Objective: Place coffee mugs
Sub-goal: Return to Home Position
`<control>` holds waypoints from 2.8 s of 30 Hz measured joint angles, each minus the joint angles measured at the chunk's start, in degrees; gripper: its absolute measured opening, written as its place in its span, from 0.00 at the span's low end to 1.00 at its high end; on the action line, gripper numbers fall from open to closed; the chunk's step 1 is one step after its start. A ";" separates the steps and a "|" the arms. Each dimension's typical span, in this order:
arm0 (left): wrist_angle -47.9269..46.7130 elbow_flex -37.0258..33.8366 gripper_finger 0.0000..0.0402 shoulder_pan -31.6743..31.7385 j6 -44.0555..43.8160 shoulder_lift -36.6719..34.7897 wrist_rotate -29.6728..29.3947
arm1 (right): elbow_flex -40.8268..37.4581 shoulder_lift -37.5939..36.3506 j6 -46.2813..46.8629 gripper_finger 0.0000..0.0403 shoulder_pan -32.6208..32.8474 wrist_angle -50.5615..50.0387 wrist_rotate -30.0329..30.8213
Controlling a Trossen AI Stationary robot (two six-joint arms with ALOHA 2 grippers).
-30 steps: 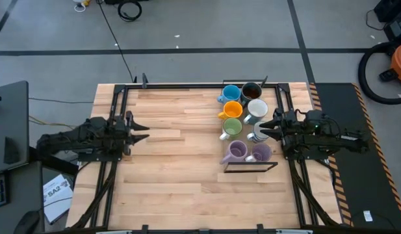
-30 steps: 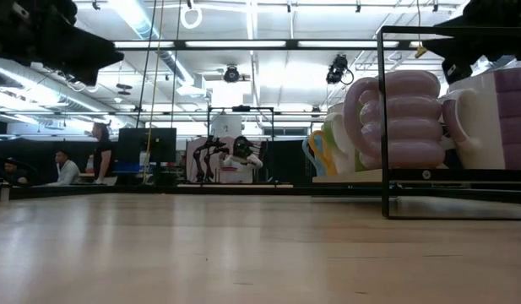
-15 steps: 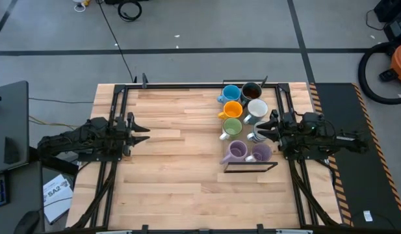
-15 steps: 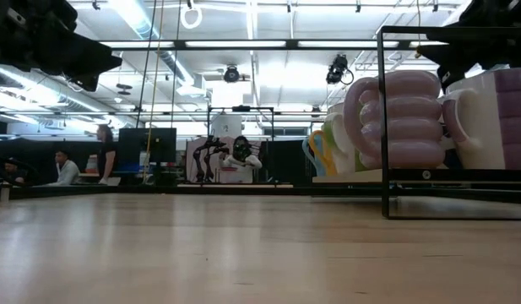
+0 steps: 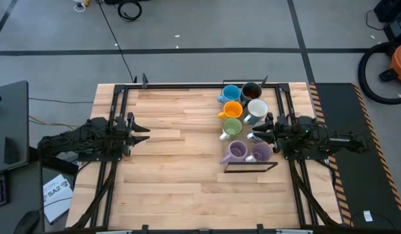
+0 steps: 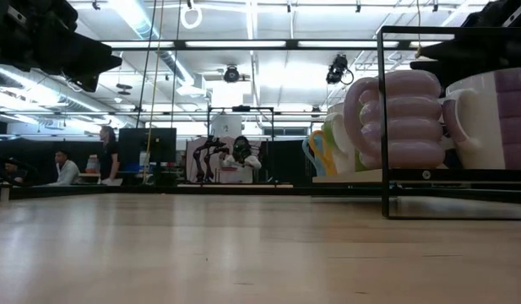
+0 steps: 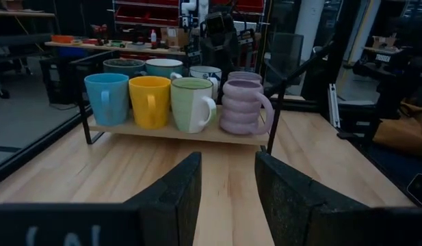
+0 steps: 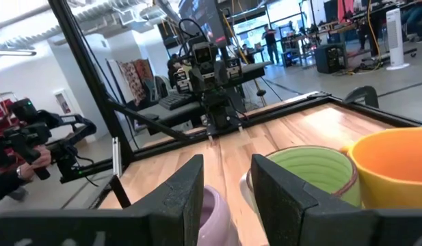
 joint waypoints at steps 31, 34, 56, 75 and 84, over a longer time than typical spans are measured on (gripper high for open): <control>11.28 -8.16 0.36 -0.04 0.11 0.09 0.06 | -2.23 0.09 -7.18 0.32 0.00 1.80 1.42; 15.16 -10.15 0.36 -0.04 0.19 0.06 -0.03 | -2.23 0.09 -7.22 0.32 0.00 1.80 1.42; 14.21 -10.19 0.36 0.00 4.47 2.12 0.00 | -2.21 0.09 -7.11 0.32 0.00 2.15 1.42; 16.22 -10.29 0.36 0.00 4.57 2.73 -1.03 | -2.22 0.09 -7.09 0.32 0.00 2.26 1.41; 16.50 -10.32 0.36 0.00 4.57 2.73 -1.18 | -2.21 0.09 -7.09 0.32 0.00 2.26 1.40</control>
